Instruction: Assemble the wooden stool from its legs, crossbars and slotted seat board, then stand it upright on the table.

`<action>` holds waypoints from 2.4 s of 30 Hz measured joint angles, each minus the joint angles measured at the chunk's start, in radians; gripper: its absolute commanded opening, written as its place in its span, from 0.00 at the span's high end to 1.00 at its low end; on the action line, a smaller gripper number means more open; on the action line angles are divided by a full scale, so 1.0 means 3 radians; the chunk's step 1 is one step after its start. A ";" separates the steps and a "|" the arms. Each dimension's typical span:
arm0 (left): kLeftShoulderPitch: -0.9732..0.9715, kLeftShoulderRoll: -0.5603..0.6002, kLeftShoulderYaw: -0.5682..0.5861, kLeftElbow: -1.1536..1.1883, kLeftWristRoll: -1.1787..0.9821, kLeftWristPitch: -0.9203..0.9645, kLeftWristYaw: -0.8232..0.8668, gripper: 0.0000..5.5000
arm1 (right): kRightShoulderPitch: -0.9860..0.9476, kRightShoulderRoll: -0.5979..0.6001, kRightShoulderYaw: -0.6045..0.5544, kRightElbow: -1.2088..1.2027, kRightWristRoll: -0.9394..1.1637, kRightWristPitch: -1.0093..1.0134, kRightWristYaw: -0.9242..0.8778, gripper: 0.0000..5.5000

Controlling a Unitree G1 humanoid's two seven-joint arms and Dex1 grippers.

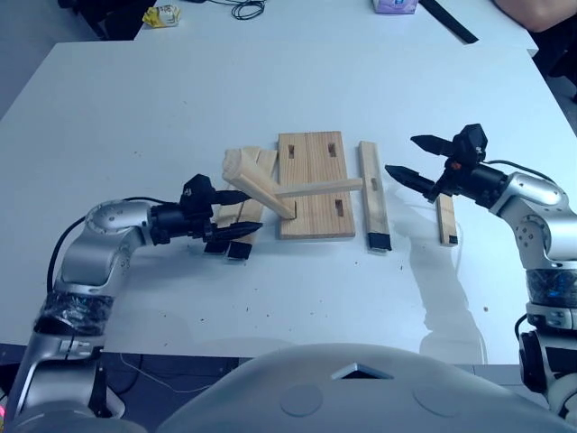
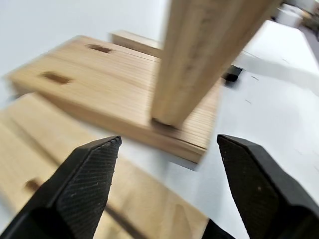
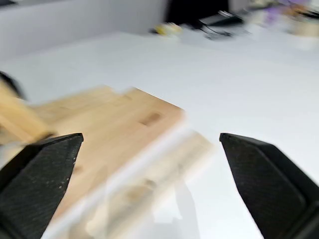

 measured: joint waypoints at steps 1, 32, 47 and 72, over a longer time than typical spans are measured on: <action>0.0071 -0.0080 0.0079 -0.0004 -0.0022 0.0001 0.0124 0.35 | -0.0007 0.0000 -0.0001 0.0015 -0.0027 0.0008 -0.0047 0.08; 0.0320 -0.1119 0.0251 -0.0307 0.0425 0.0505 0.2166 0.35 | -0.0006 0.0393 0.0037 -0.0022 -0.0005 0.0252 -0.0577 0.08; 0.0352 -0.1067 0.0214 -0.0347 0.0526 0.0535 0.2149 0.35 | -0.0053 0.0393 0.0054 0.0037 -0.0037 0.0245 -0.0522 0.08; 0.0660 -0.1018 0.0596 -0.0599 0.0275 0.0811 0.2119 0.35 | 0.0129 0.0402 0.0034 -0.0099 -0.0033 0.0246 -0.0532 0.08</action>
